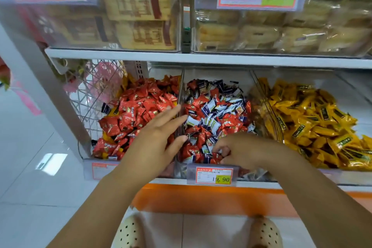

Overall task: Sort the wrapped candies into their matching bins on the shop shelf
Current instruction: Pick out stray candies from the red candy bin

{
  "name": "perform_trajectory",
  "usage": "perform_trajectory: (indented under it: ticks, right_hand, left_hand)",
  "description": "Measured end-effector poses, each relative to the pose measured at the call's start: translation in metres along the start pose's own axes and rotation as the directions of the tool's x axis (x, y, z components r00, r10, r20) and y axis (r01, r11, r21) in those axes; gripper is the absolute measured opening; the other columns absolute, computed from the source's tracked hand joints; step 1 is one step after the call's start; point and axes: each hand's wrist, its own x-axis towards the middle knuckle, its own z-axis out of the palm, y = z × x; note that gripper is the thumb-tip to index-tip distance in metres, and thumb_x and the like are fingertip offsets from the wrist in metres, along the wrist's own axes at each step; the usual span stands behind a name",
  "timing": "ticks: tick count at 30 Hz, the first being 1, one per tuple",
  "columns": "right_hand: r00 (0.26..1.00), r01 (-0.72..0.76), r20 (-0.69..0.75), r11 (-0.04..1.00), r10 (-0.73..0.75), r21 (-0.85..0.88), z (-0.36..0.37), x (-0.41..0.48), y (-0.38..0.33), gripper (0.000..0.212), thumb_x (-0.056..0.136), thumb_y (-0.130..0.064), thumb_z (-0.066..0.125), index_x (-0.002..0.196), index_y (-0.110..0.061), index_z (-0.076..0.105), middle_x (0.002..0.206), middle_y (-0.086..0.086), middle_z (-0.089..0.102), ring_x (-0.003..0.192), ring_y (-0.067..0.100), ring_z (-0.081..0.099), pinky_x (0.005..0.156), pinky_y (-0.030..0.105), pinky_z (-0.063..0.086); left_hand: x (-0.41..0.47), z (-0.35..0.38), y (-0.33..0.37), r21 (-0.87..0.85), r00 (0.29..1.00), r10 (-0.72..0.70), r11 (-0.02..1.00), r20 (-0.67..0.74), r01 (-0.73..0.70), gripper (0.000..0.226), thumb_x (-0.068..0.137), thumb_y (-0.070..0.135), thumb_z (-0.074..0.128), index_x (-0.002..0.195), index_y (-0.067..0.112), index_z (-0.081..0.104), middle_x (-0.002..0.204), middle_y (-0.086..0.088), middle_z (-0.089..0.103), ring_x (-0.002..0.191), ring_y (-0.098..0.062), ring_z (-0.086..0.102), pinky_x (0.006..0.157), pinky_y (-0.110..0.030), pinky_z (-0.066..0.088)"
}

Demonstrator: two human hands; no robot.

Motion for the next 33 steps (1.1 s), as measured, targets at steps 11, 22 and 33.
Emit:
perform_trajectory:
  ticks: [11, 22, 33]
  right_hand:
    - [0.997, 0.055, 0.059, 0.998, -0.055, -0.005, -0.003, 0.015, -0.002, 0.025, 0.09, -0.025, 0.065, 0.114, -0.028, 0.063, 0.132, -0.005, 0.054, 0.114, 0.014, 0.056, 0.094, 0.029, 0.049]
    - [0.999, 0.038, 0.019, 0.936, -0.048, 0.35, -0.004, 0.014, 0.004, 0.02, 0.086, -0.014, 0.069, 0.098, -0.03, 0.067, 0.111, -0.004, 0.061, 0.095, 0.014, 0.063, 0.065, 0.025, 0.055]
    - [0.961, 0.22, -0.275, 0.582, 0.006, 0.782, -0.02, 0.006, -0.009, 0.022, 0.083, -0.002, 0.069, 0.094, -0.021, 0.071, 0.109, 0.001, 0.064, 0.077, 0.022, 0.07, 0.061, 0.027, 0.057]
  left_hand:
    - [0.0, -0.001, -0.003, -0.052, 1.0, 0.001, 0.999, -0.007, -0.001, 0.056, 0.088, 0.049, 0.043, 0.142, 0.036, 0.042, 0.152, 0.03, 0.015, 0.141, 0.008, 0.012, 0.103, -0.001, 0.004]
    - [-0.001, -0.002, -0.001, -0.093, 1.0, -0.013, 0.996, 0.008, 0.014, 0.05, 0.093, 0.038, 0.052, 0.142, 0.035, 0.042, 0.152, 0.029, 0.015, 0.142, 0.005, 0.011, 0.114, -0.018, 0.012]
    - [0.005, 0.006, -0.005, -0.043, 0.993, 0.061, 0.997, -0.103, -0.066, 0.054, 0.079, 0.055, 0.056, 0.129, 0.034, 0.057, 0.149, 0.021, 0.032, 0.141, 0.005, 0.007, 0.11, -0.014, 0.002]
